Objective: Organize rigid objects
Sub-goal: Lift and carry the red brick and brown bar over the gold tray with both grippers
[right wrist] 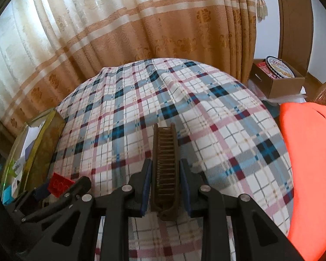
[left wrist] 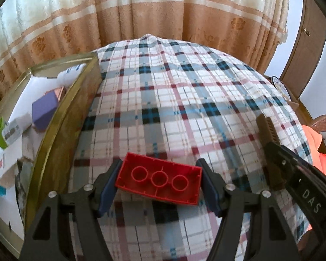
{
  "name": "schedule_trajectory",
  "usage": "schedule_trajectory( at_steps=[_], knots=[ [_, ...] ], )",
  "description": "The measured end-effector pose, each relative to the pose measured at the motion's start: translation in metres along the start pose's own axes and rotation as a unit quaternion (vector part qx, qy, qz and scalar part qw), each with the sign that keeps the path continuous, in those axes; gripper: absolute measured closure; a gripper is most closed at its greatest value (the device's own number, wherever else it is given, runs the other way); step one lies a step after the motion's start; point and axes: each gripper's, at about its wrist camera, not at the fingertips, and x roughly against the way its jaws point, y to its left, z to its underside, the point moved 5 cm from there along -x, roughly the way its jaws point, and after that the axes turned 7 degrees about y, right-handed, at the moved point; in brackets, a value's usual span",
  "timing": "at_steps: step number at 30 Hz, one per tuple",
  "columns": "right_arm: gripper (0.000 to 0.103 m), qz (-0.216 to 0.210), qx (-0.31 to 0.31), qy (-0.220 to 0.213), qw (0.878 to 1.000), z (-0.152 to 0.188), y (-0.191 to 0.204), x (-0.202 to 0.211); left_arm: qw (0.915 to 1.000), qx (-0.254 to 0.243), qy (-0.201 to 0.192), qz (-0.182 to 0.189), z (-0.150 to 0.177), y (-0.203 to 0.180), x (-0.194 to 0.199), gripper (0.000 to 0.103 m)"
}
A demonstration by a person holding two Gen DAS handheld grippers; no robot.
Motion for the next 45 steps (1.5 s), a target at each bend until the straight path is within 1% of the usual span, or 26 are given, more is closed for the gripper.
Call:
schedule_trajectory(
  at_steps=[3,7,18,23,30,33,36,45],
  knots=[
    [0.075,0.001,0.003,-0.003,1.0,0.002,0.002,0.003,1.0,-0.003,0.002,-0.003,0.007,0.0,0.002,0.034],
    [0.075,-0.005,-0.003,0.004,1.0,0.008,0.0,0.002,1.0,-0.005,-0.001,-0.007,0.013,0.0,0.006,0.034],
    [0.075,-0.002,-0.003,0.004,1.0,0.009,0.0,0.003,0.9999,-0.007,-0.005,-0.009,0.024,-0.002,0.013,0.034],
    [0.075,-0.014,-0.013,0.006,1.0,0.014,-0.003,0.004,0.9998,-0.012,-0.007,-0.013,0.029,-0.001,0.016,0.034],
    [0.075,-0.003,-0.004,0.003,1.0,0.023,-0.001,0.008,0.9999,-0.012,-0.006,-0.009,0.036,-0.002,0.021,0.034],
    [0.075,0.011,0.017,-0.007,1.0,0.031,0.004,0.012,0.9999,-0.014,-0.006,-0.008,0.038,-0.003,0.022,0.034],
    [0.075,0.019,0.026,-0.009,0.999,0.032,0.006,0.013,0.9999,-0.014,-0.005,-0.005,0.04,-0.003,0.023,0.034],
    [0.075,0.022,0.024,-0.013,0.999,0.033,0.007,0.014,0.9999,-0.011,-0.004,-0.002,0.045,0.001,0.025,0.034]
  ],
)
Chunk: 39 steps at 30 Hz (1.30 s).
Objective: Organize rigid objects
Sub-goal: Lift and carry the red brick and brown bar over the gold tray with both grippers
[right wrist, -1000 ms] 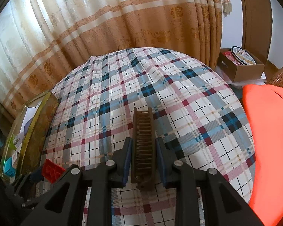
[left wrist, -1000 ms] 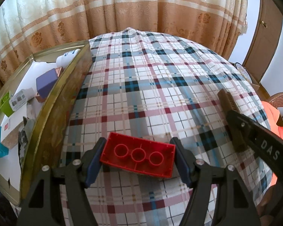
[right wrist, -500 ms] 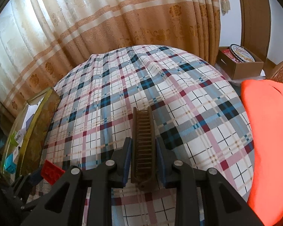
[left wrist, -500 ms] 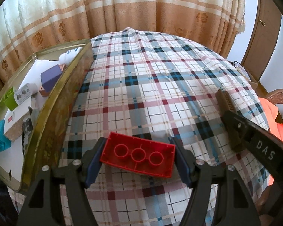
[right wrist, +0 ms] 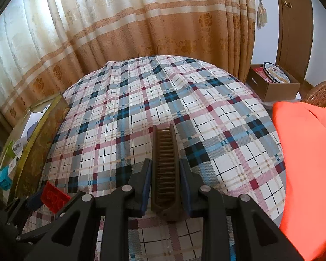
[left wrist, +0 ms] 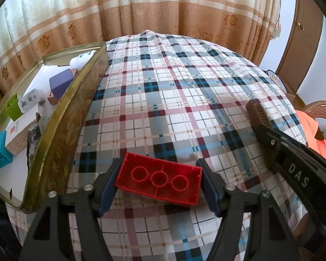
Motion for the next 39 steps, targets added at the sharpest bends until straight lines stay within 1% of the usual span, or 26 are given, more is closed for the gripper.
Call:
schedule_trajectory(
  at_steps=[9,14,21,28,39],
  knots=[
    [0.075,0.002,0.002,-0.006,1.0,-0.001,-0.001,0.004,0.9999,0.003,-0.003,0.012,0.0,0.0,0.006,0.034],
    [0.075,0.001,0.0,-0.008,1.0,0.0,0.0,0.005,0.9998,0.004,-0.012,0.018,-0.003,0.001,0.014,0.034],
    [0.075,-0.013,-0.006,-0.006,1.0,0.003,0.004,0.012,0.9995,0.001,-0.024,0.022,-0.004,0.002,0.024,0.034],
    [0.075,-0.024,0.001,-0.024,0.999,-0.002,0.015,0.029,0.9991,0.008,-0.032,0.026,-0.008,0.009,0.033,0.034],
    [0.075,-0.045,0.017,-0.052,0.997,-0.014,0.039,0.054,0.9969,0.01,-0.078,0.007,-0.023,0.029,0.064,0.034]
  ],
)
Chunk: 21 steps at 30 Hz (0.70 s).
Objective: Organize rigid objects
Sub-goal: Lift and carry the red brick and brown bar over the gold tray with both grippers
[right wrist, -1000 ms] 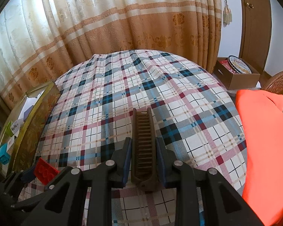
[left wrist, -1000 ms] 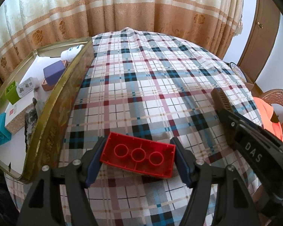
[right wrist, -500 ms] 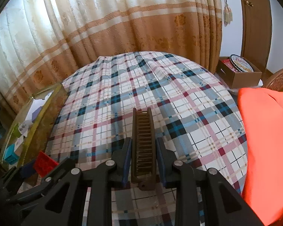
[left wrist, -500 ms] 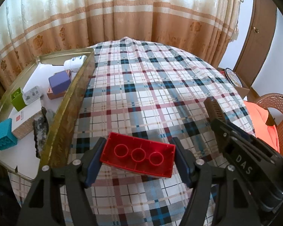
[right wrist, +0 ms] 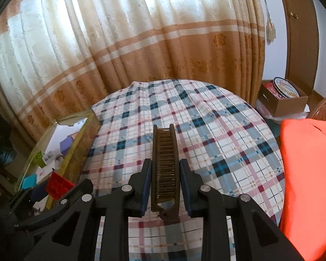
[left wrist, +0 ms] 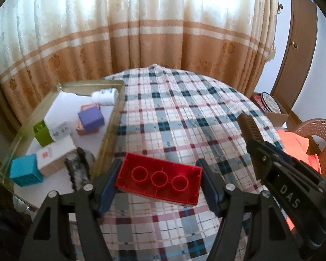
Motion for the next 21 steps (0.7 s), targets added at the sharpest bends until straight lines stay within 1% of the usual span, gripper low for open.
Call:
schedule_trajectory(
  at_steps=[7,21],
  knots=[
    [0.075,-0.013,0.015,-0.013,1.0,-0.007,0.02,0.01,0.9995,0.021,-0.015,-0.019,-0.012,0.028,0.009,0.034],
    [0.075,-0.033,0.052,-0.026,0.998,-0.016,0.065,0.016,0.998,0.046,-0.026,-0.034,-0.018,0.067,0.015,0.034]
  ],
)
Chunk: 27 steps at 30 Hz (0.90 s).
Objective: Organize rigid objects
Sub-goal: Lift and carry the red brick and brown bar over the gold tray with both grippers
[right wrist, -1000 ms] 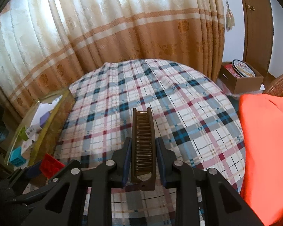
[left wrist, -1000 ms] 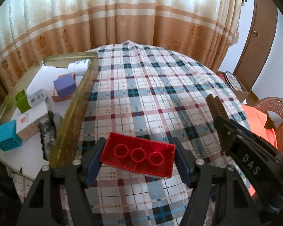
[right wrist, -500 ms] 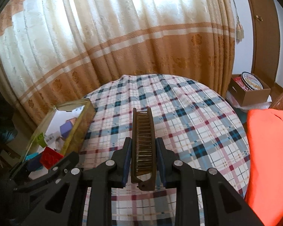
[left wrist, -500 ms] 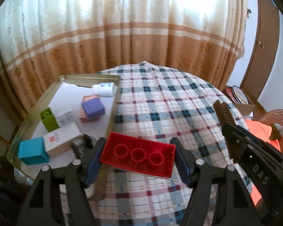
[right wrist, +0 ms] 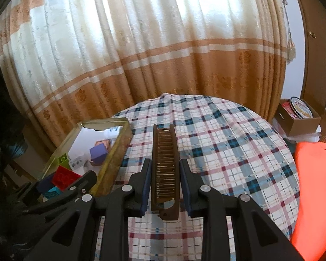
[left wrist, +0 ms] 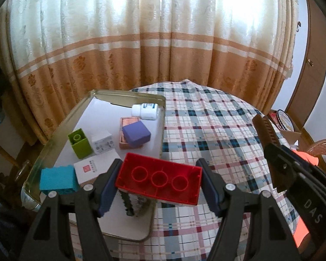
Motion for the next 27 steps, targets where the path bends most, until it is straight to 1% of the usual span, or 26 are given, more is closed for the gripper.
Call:
schedule_trajectory(
  at_steps=[7,16,22,27],
  knots=[
    [0.075,-0.012,0.019,-0.003,1.0,-0.008,0.023,-0.003,0.9999,0.009,-0.007,-0.011,-0.007,0.018,0.002,0.034],
    [0.075,-0.031,0.044,-0.012,0.998,-0.021,0.061,-0.008,0.999,0.026,-0.011,-0.034,-0.02,0.05,0.002,0.034],
    [0.075,-0.036,0.056,-0.014,0.998,-0.033,0.08,-0.018,0.9979,0.036,-0.01,-0.054,-0.028,0.072,-0.002,0.034],
    [0.075,-0.041,0.06,-0.01,0.997,-0.042,0.093,-0.031,0.9973,0.039,-0.005,-0.062,-0.031,0.083,-0.008,0.034]
  ],
)
